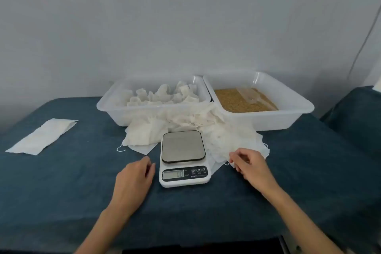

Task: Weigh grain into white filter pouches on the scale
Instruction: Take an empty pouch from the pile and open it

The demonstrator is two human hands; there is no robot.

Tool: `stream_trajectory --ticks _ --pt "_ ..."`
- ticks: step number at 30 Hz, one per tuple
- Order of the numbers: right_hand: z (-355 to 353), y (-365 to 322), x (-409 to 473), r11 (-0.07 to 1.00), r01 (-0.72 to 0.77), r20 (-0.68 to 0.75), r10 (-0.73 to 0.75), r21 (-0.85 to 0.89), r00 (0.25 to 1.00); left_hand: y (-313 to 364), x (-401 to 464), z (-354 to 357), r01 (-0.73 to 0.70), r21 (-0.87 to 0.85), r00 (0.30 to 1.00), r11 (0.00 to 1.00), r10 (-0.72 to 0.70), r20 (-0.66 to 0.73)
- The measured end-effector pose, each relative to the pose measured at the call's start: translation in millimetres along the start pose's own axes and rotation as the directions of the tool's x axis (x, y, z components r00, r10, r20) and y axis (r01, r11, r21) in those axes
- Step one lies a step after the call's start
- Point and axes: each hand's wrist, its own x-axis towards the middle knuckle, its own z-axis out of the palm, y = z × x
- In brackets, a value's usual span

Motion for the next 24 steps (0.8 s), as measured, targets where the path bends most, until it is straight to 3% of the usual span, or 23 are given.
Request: stream_trajectory --ticks 4,7,10,14,17,21,24 --pt "-1 -7 -4 1.0 -0.015 -0.002 0.015 0.013 1.0 6 -4 -6 -0.023 0.033 1.0 0.999 0.023 -0.008" --pt "0 -12 -4 0.988 -0.034 0.044 0.028 0.152 0.999 6 -5 -8 -0.03 0.04 1.0 0.999 0.03 0.003" --pt "4 -16 -3 0.962 -0.051 0.104 0.024 0.268 0.994 3 -1 -8 0.028 -0.066 1.0 0.997 -0.029 -0.013" --pt "11 -16 -4 0.963 -0.046 0.125 0.012 0.265 0.992 -2 19 -10 0.054 -0.178 0.994 0.983 -0.07 -0.084" --pt "10 -16 -1 0.955 -0.052 0.12 0.017 0.293 0.993 -4 46 -13 0.033 -0.13 0.994 0.991 -0.045 -0.096" --pt "16 -17 0 0.953 -0.043 0.138 0.001 0.301 0.99 -7 78 -10 0.031 0.054 0.998 0.998 -0.034 0.049" --pt "20 -17 0 0.958 -0.026 0.144 -0.015 0.284 0.989 -11 85 -3 0.045 0.088 0.998 0.995 -0.048 0.04"
